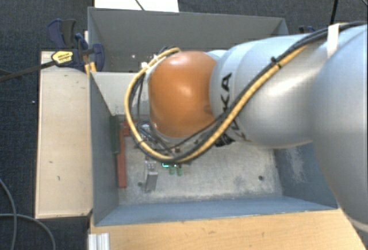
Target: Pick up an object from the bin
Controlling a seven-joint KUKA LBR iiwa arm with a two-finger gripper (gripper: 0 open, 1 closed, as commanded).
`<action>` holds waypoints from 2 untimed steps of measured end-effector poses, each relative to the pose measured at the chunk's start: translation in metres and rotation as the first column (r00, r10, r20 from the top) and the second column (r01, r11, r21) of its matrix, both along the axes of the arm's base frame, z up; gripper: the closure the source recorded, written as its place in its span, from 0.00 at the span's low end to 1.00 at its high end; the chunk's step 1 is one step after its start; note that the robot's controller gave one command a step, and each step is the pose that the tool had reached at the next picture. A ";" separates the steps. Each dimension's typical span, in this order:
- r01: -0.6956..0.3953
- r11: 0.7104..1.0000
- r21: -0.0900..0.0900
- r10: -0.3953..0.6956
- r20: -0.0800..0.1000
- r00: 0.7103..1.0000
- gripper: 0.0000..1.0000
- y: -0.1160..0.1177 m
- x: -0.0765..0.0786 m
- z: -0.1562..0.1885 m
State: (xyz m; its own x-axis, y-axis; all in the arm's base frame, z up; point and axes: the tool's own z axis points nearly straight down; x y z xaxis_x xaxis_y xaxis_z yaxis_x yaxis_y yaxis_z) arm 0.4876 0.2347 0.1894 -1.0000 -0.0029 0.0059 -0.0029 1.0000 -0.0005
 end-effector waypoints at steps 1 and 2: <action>0.005 1.000 0.002 -0.005 0.008 1.000 0.00 -0.001 0.002 0.004; -0.044 0.999 0.004 0.044 0.014 0.999 0.00 0.013 0.013 -0.054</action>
Offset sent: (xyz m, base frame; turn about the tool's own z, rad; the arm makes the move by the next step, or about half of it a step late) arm 0.0157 0.0191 -0.0908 -0.0720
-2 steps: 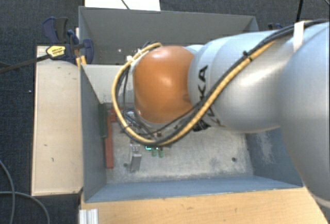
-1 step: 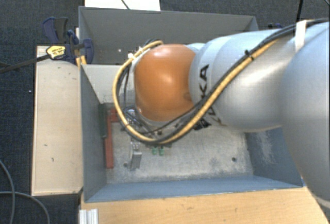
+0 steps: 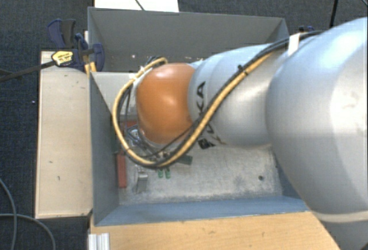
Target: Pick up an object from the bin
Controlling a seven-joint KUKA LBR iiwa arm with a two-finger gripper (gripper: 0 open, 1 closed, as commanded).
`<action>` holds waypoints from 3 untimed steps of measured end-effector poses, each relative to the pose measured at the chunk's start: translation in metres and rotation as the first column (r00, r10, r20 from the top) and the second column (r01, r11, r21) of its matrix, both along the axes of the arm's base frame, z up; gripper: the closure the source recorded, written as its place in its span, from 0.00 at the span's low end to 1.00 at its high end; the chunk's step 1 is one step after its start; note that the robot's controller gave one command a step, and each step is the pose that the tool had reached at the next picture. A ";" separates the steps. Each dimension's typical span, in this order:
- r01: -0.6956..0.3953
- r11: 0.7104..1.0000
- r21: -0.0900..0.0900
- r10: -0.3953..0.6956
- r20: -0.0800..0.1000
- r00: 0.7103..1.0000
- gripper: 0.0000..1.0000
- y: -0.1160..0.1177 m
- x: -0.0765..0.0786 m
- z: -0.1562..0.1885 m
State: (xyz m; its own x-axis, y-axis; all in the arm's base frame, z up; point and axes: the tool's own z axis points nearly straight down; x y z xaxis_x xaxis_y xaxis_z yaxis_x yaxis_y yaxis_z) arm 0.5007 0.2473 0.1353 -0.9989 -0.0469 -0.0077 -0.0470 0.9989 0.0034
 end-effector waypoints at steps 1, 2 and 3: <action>-0.021 1.000 -0.002 0.021 -0.007 1.000 0.00 0.005 0.001 -0.065; -0.075 0.997 -0.006 0.075 -0.019 0.997 0.00 -0.019 0.015 -0.043; -0.075 0.997 -0.006 0.075 -0.019 0.997 0.00 -0.019 0.015 -0.043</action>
Offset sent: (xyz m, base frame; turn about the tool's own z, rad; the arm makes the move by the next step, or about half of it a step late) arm 0.0617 -0.0726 0.0622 -0.1707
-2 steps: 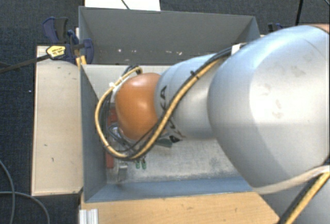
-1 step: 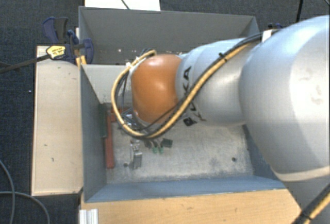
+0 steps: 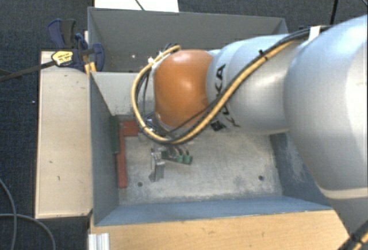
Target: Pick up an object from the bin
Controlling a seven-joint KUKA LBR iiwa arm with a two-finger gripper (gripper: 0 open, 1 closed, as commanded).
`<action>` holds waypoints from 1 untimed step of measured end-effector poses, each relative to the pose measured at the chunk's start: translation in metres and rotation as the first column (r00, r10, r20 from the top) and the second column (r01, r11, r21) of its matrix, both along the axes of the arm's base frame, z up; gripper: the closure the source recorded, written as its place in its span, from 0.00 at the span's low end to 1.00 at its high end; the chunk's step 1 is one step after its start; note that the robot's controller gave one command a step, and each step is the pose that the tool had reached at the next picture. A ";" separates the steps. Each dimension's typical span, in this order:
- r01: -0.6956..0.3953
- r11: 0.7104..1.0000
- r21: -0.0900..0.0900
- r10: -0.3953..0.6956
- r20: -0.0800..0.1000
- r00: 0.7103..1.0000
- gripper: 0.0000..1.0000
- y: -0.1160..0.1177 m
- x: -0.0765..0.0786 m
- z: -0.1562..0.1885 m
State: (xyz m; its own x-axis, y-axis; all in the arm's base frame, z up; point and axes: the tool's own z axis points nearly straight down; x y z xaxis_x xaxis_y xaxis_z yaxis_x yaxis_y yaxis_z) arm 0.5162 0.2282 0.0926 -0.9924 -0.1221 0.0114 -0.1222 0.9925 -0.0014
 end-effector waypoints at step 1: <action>-0.175 0.984 0.004 0.175 0.014 0.984 0.00 -0.029 0.019 0.009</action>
Offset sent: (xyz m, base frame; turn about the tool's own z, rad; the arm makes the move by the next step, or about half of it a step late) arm 0.0457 -0.0366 -0.0048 -0.2241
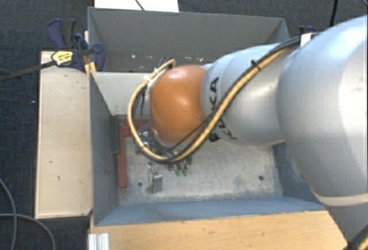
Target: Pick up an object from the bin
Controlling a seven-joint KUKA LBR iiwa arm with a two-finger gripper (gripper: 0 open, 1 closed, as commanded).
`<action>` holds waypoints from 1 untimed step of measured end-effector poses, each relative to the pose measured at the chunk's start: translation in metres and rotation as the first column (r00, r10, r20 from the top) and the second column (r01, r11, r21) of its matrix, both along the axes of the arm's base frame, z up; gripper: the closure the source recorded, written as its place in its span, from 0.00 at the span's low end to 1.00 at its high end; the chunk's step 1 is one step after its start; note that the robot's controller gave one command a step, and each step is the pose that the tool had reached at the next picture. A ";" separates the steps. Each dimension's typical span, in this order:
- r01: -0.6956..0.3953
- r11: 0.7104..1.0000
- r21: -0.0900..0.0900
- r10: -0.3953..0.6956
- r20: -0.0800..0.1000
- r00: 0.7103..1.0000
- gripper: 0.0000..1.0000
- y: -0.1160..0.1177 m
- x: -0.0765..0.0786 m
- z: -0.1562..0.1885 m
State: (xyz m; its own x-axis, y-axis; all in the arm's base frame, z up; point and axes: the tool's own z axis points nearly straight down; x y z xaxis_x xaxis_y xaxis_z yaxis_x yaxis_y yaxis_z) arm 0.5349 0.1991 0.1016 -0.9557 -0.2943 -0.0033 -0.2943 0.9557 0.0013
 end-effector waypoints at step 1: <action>0.000 1.000 0.000 0.000 0.000 1.000 0.00 0.000 0.000 0.000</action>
Offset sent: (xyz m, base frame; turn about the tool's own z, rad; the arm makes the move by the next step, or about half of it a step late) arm 0.0030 -0.0562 0.0766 -0.0282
